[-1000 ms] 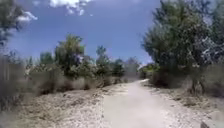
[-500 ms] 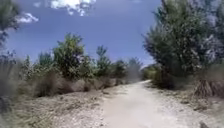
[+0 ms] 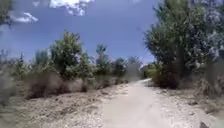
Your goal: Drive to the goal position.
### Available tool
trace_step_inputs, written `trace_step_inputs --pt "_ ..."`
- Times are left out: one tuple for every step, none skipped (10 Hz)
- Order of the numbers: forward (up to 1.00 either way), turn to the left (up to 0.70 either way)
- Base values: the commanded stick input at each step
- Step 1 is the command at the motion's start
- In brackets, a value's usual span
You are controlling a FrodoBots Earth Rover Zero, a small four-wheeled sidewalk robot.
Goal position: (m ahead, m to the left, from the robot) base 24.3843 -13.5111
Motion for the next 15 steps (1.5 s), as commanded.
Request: trace_step_inputs --pt "0.45 0.0" --pt "0.45 0.0" --pt "0.45 0.0" --pt "0.45 0.0" --pt "0.45 0.0" --pt "0.45 0.0" --pt "0.45 0.0" --pt "0.45 0.0" --pt "0.45 0.0" --pt "0.45 0.0" --pt "0.45 0.0" --pt "0.45 0.0" --pt "0.45 0.0" --pt "0.45 0.0" --pt "0.45 0.0"
